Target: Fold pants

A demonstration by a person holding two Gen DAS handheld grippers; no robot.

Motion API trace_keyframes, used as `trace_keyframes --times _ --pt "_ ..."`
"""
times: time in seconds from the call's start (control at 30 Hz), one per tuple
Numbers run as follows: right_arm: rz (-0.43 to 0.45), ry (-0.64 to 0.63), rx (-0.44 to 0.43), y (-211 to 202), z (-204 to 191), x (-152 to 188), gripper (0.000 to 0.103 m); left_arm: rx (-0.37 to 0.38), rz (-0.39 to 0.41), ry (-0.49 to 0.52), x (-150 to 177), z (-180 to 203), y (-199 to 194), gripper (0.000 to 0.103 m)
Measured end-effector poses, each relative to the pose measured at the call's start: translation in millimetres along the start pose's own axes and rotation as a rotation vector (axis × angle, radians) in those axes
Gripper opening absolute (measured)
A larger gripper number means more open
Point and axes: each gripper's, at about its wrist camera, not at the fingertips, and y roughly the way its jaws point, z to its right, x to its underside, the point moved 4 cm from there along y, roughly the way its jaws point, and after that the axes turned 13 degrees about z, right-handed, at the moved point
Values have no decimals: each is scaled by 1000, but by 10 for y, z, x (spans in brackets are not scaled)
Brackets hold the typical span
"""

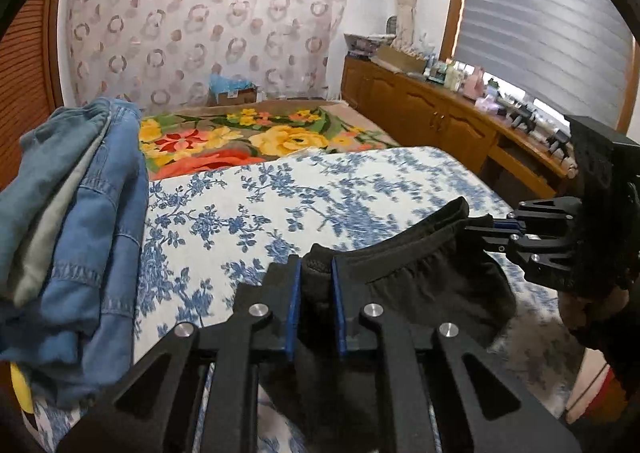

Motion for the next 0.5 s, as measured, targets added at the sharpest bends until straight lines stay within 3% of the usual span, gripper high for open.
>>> trace_keyframes --times 0.13,0.17,0.27,0.33,0.5 --pt "-46 -1 36 182 56 98 7 -18 -44 12 85 -22 139 18" --pt "-47 7 32 188 66 110 13 -24 -52 13 105 -33 146 20" --pt "-51 25 50 174 120 132 23 -52 -59 18 124 -67 115 33" --pt "-44 39 53 124 151 134 25 -57 -59 19 133 -83 67 44" --pt "-38 67 56 -108 175 180 26 -51 -64 23 210 -79 -90 58"
